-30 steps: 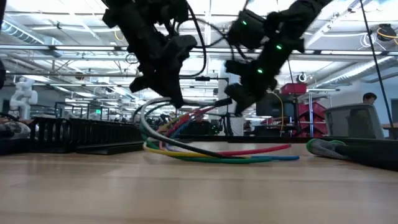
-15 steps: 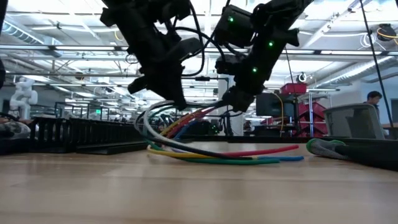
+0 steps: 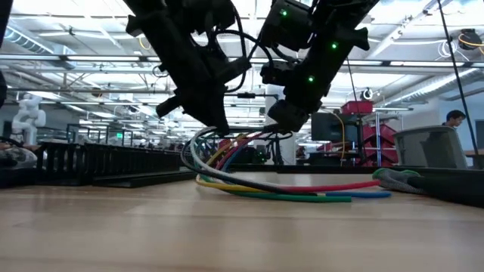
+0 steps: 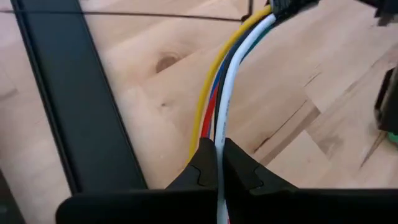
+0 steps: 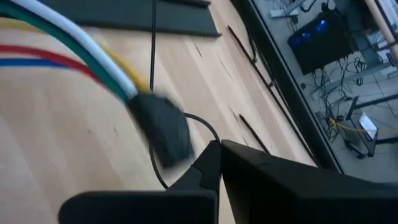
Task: Ziptie cables
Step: Wrap the cable wires with the black ziptie
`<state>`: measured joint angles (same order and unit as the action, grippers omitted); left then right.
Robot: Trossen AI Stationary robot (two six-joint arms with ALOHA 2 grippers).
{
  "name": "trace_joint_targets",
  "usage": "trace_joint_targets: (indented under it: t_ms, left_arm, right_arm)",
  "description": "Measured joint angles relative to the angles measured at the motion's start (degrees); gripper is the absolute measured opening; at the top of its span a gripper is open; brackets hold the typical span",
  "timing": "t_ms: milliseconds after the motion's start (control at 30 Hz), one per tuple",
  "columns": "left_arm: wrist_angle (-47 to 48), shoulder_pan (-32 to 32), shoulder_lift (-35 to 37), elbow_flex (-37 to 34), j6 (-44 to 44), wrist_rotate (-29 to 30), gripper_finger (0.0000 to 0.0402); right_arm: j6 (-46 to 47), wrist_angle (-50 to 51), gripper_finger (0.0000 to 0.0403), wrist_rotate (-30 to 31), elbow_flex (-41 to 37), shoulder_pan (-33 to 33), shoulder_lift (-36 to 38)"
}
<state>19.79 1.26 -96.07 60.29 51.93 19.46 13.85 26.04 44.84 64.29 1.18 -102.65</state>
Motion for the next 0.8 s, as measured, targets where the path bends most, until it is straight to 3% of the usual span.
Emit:
trace_joint_targets:
  t_ms: [133,433,800]
  left_arm:
    - [2.44,0.65,-0.64,0.00,2.40,1.88,0.0004]
    - [-4.13,1.57,-0.70,0.00,3.27,0.41,0.0004]
    - [-0.32,2.41,-0.70,0.00,4.68,1.75,0.0004]
  right_arm:
    - [1.78,1.65,0.0000,-0.31,0.00,-0.02,0.00]
    - [1.85,-1.86,0.0000,-1.35,0.00,-0.49,0.02]
    - [1.92,-1.04,0.0000,0.01,0.00,-3.59,0.02]
